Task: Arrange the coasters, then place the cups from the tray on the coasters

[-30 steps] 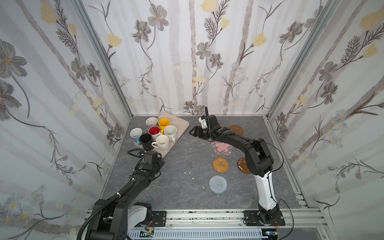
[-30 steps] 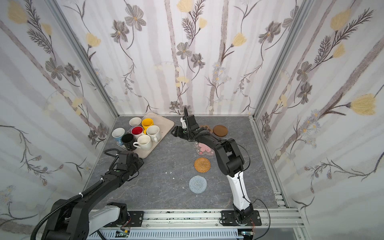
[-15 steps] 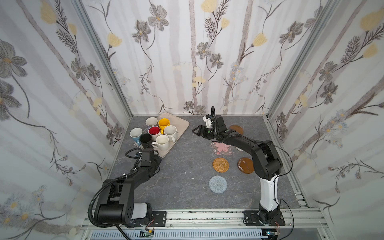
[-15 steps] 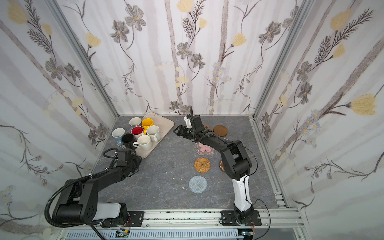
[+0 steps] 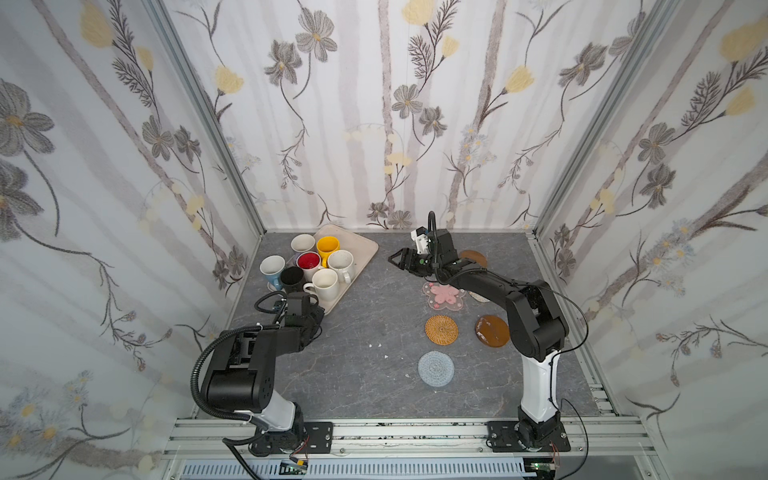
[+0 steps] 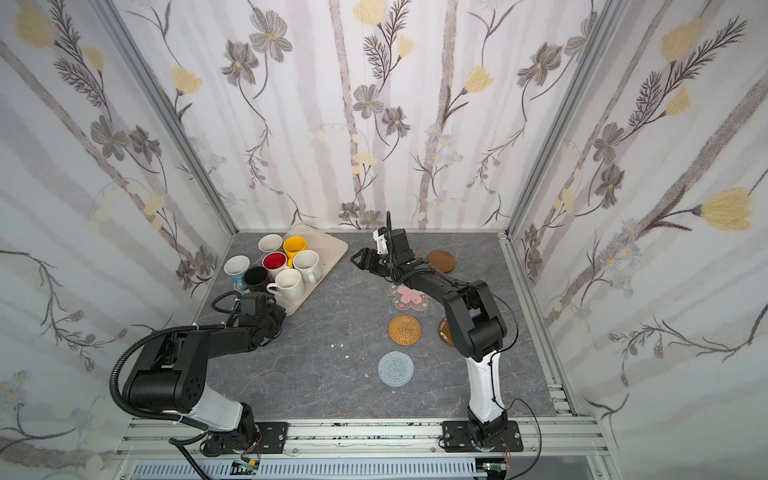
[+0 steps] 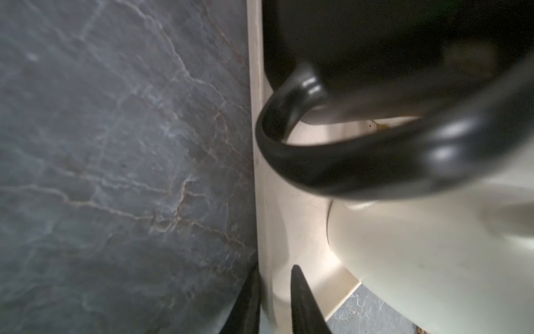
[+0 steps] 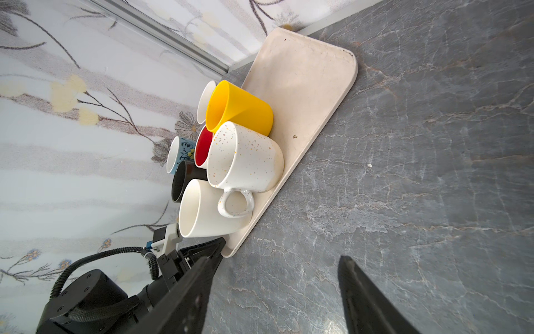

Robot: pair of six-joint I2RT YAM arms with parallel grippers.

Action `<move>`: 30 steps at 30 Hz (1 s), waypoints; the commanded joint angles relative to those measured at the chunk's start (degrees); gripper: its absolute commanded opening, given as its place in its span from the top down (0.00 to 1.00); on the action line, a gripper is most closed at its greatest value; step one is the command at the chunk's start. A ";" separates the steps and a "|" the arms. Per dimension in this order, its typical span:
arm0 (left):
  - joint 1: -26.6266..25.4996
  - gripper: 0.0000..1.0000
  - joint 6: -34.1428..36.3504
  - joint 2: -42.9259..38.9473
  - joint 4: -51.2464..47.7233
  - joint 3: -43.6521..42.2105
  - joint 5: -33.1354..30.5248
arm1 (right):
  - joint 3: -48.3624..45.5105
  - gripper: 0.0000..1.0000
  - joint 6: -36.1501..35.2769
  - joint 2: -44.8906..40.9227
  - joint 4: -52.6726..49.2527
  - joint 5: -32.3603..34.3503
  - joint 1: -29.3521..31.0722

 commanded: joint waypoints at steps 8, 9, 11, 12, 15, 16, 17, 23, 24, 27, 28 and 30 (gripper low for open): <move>-0.15 0.94 -0.25 1.32 0.62 -1.39 1.45 | -0.41 0.30 0.47 -1.43 2.53 -0.05 -0.28; -0.15 0.96 -0.22 1.32 0.70 -1.50 1.58 | -0.37 0.30 0.48 -1.43 2.53 -0.05 -0.32; -0.32 0.99 -0.21 1.24 0.89 -1.73 1.76 | -0.41 0.30 0.53 -1.45 2.48 0.10 -0.32; -0.41 1.00 -0.22 1.23 0.94 -1.73 1.72 | -0.41 0.30 0.50 -1.48 2.39 0.12 -0.37; -0.99 1.00 -0.41 1.44 1.20 -1.98 1.53 | -0.41 0.30 0.41 -1.45 2.30 0.28 -0.31; -1.33 1.00 -0.37 1.53 1.33 -1.89 1.53 | -0.41 0.30 0.40 -1.54 2.20 0.30 -0.30; -1.74 1.00 -0.39 1.72 1.42 -1.88 1.50 | -0.41 0.30 0.40 -1.63 2.06 0.30 -0.36; -3.69 1.00 -0.66 1.89 1.95 -2.03 1.37 | -1.45 0.30 0.24 -2.62 1.78 0.77 -0.42; -3.92 1.00 -0.83 1.76 2.08 -2.18 1.35 | -1.70 0.30 0.16 -2.91 1.70 0.89 -0.45; -5.01 1.00 -1.02 1.25 2.26 -2.69 1.17 | -2.41 0.30 0.08 -3.47 1.60 1.18 -0.43; -5.36 1.00 -1.06 1.03 2.26 -2.86 1.21 | -2.58 0.30 0.06 -3.64 1.60 1.26 -0.43; -6.17 1.00 -1.35 0.66 2.33 -3.23 1.02 | -3.04 0.30 -0.04 -3.95 1.60 1.36 -0.46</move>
